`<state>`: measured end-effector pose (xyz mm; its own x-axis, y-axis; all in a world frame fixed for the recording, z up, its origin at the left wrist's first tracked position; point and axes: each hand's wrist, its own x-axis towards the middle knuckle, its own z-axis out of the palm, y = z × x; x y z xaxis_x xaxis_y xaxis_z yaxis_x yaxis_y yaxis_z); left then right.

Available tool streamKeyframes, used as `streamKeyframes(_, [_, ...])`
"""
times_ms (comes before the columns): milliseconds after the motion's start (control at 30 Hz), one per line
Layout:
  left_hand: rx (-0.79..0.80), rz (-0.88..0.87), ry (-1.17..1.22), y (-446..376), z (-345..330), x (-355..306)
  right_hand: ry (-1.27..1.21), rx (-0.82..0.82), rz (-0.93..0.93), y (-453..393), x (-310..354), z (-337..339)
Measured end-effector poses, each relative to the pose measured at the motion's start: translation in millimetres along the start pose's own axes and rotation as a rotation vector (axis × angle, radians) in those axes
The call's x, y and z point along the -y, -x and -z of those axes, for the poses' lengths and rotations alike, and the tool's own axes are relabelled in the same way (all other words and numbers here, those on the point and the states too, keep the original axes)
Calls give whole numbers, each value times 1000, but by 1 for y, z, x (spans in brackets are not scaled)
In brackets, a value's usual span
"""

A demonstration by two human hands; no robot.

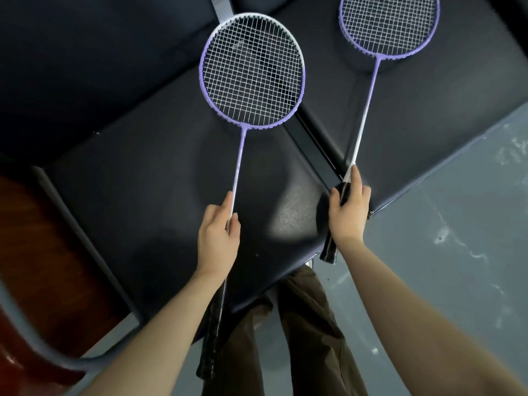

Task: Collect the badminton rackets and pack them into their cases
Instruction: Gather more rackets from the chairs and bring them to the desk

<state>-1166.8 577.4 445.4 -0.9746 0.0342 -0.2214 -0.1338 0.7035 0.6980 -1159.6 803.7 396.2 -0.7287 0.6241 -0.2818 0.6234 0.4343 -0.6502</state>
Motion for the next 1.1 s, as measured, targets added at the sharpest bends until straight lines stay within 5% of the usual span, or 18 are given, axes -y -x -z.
streamKeyframes(333, [-18,-114,60,44,99,-72,-97,-50,101,120,92,87])
streamKeyframes(700, [-221,-217,200,139,214,-132,-238,-64,271,261,183,174])
streamKeyframes(1100, [-498,-198,205,338,298,-128,-242,75,641,420,185,242])
